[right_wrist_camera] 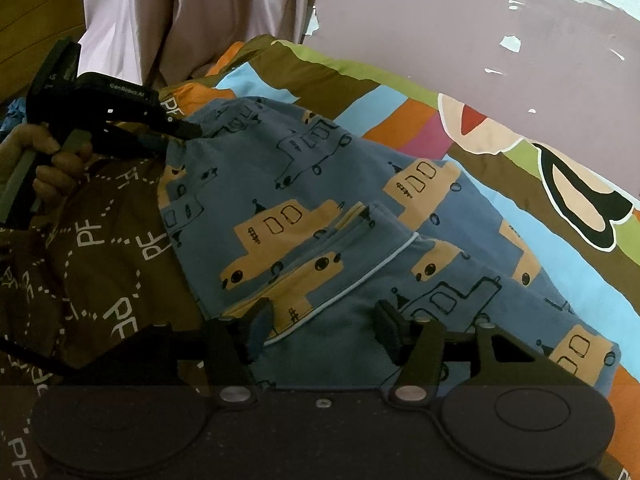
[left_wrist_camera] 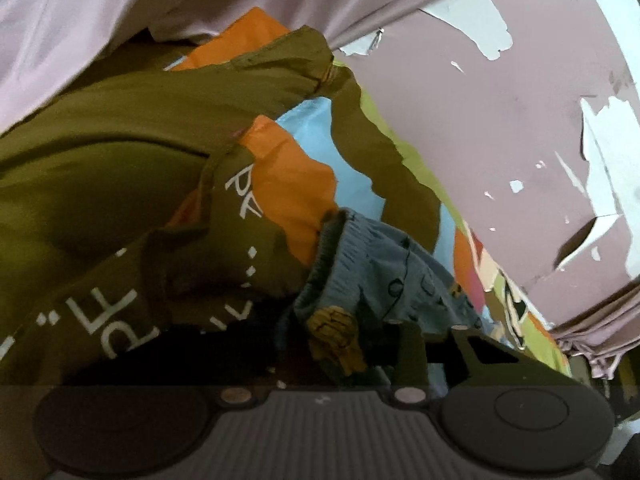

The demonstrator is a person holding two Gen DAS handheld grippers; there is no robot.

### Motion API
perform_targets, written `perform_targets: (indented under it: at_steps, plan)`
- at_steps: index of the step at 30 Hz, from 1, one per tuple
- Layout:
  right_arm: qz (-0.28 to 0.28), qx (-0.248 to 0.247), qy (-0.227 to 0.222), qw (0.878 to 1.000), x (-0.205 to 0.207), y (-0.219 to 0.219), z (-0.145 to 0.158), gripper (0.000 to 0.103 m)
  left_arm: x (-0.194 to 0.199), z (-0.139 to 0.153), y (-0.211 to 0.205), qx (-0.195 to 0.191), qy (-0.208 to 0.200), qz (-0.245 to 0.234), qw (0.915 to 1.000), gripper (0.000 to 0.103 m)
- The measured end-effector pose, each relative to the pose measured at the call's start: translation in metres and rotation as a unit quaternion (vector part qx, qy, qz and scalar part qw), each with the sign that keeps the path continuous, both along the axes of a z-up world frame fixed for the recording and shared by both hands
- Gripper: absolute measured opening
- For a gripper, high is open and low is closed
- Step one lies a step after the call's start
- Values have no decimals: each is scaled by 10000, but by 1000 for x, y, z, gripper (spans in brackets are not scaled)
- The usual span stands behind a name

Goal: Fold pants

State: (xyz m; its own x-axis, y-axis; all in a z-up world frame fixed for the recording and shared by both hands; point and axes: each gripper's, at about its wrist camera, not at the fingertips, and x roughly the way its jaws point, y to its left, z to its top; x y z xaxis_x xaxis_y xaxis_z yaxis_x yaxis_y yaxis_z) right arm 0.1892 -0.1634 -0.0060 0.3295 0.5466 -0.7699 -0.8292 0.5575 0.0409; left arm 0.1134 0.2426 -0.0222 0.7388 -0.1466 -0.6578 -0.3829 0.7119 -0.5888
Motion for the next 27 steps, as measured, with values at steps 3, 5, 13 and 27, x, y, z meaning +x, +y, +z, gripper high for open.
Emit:
perform_targets:
  at_steps: [3, 5, 13, 27]
  plan:
    - [-1, -8, 0, 10000, 0, 0, -1, 60, -2, 11, -16, 535, 21, -9, 9986, 25]
    - [1, -4, -1, 10000, 0, 0, 0, 60, -1, 23, -35, 1248, 10, -158, 9921, 23]
    - [13, 23, 8, 10000, 1, 1, -3, 62, 6, 45, -97, 3255, -45, -872, 9415, 25]
    - [0, 28, 11, 10000, 1, 1, -4, 64, 9, 12, -23, 573, 222, -256, 9978, 25]
